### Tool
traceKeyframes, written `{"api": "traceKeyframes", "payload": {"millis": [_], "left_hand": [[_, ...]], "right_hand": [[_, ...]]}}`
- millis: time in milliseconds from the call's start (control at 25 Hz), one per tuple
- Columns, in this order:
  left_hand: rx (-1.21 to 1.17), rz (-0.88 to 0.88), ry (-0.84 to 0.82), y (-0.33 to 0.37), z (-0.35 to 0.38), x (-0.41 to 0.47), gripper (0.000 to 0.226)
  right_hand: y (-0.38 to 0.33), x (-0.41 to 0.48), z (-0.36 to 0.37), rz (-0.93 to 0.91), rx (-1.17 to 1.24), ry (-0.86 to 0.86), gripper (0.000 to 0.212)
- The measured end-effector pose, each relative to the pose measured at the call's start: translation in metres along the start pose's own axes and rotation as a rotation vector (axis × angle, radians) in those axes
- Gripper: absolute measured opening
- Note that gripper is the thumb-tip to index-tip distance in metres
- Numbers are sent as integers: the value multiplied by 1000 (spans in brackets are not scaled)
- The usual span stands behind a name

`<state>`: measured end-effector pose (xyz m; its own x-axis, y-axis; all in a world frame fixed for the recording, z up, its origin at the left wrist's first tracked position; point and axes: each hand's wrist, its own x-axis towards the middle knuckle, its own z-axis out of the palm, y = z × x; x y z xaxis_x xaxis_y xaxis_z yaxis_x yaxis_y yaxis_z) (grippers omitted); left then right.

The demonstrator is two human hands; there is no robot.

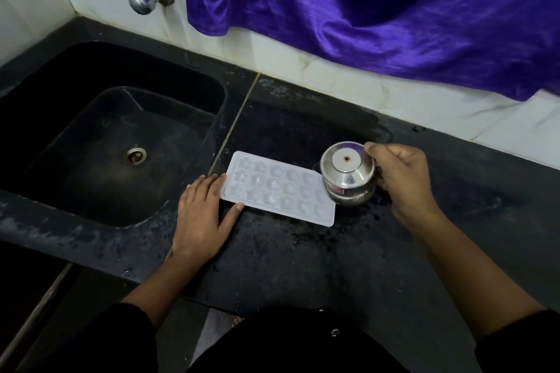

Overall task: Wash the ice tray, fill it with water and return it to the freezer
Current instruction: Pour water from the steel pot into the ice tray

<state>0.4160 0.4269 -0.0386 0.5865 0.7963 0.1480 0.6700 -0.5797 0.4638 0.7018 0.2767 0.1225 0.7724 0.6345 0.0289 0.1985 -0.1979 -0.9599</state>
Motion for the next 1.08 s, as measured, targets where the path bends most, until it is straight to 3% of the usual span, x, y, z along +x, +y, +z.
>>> {"api": "traceKeyframes", "payload": {"millis": [120,400,600,800,1080], "left_hand": [[2,-1,0,1,0,0,72],[13,-5,2,-2,3,0,73],[12,-10,7,-3,4,-1,73],[16,-10,1,-2,4,0,74],[-4,4,21,-1,3,-1,70]], "right_hand": [[-11,8,16,-135,-155,-64,52],[-29,1,74,-527,-983,-247,47],[-35,-11,93,-605,-1117,-328,54],[-28,-4,79,-515,-993,-245,51],[4,8,23,-110,-219,-98,54]]}}
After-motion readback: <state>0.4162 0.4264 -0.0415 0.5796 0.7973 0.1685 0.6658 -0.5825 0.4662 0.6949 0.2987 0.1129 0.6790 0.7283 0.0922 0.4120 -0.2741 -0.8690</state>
